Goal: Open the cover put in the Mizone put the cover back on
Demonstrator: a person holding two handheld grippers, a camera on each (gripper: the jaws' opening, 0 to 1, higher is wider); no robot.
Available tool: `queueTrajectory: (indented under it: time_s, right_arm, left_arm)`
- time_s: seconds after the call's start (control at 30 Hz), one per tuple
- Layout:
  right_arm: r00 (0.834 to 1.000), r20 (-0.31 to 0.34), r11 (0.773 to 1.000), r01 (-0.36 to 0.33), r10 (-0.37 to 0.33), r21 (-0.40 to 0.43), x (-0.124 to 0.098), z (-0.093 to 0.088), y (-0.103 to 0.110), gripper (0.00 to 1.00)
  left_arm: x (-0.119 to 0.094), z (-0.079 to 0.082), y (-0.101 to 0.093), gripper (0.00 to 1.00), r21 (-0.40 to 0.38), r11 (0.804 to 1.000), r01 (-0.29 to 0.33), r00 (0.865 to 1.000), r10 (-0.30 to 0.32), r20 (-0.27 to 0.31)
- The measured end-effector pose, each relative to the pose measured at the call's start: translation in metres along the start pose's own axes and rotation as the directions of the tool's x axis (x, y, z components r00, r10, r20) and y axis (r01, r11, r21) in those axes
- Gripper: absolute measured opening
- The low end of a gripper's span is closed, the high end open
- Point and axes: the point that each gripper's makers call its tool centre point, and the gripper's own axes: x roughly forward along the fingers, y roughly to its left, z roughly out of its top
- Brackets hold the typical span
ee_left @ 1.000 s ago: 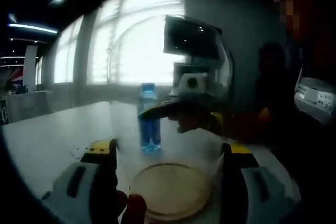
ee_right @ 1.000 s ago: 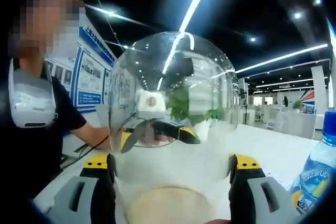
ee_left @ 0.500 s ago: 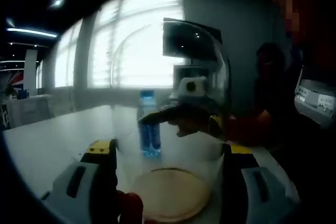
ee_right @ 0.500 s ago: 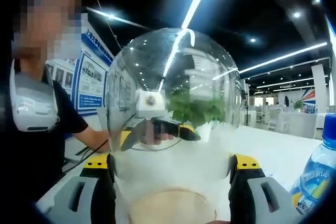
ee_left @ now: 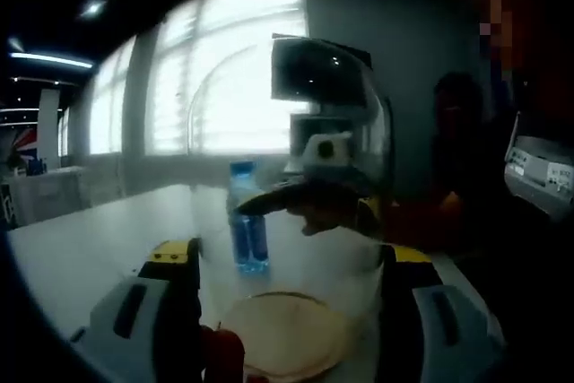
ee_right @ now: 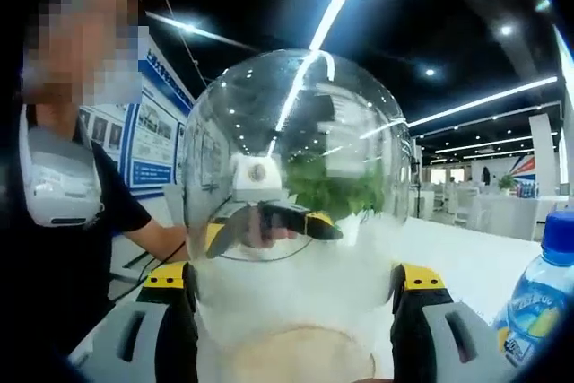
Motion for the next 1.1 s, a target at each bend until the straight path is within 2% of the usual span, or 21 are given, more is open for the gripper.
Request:
queueTrajectory:
  time_s: [0.37,1.1]
  right_arm:
    - [1.000,0.009,1.000,0.020,-0.020,0.014,-0.005,0.003,0.009,0.83]
    - [0.997,0.001,0.997,0.073,-0.073,-0.018,-0.016,0.011,0.036,0.83]
  left_arm:
    - [0.000,0.007,-0.012,0.69,0.021,1.000,0.022,1.000,-0.022,-0.003]
    - [0.001,0.019,-0.038,0.69,0.060,0.996,0.068,0.997,-0.066,-0.025]
